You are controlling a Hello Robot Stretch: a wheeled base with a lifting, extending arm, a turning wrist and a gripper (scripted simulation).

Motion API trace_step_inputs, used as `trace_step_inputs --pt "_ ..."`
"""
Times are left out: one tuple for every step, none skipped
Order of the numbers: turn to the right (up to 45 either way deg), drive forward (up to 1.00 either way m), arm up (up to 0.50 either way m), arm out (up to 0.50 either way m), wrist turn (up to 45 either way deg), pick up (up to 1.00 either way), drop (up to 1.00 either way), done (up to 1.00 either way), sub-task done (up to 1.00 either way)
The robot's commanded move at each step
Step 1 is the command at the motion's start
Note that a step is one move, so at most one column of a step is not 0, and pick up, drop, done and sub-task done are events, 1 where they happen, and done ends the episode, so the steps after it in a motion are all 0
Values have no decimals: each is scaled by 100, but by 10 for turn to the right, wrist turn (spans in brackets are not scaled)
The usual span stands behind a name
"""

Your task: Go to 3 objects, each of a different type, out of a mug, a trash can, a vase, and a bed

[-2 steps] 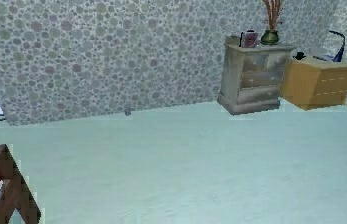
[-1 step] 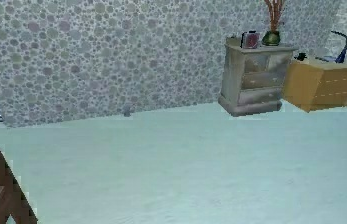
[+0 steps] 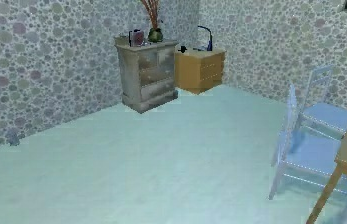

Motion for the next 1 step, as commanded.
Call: trace_step_inputs --pt "0 100 0 0 0 0 0 0 0"
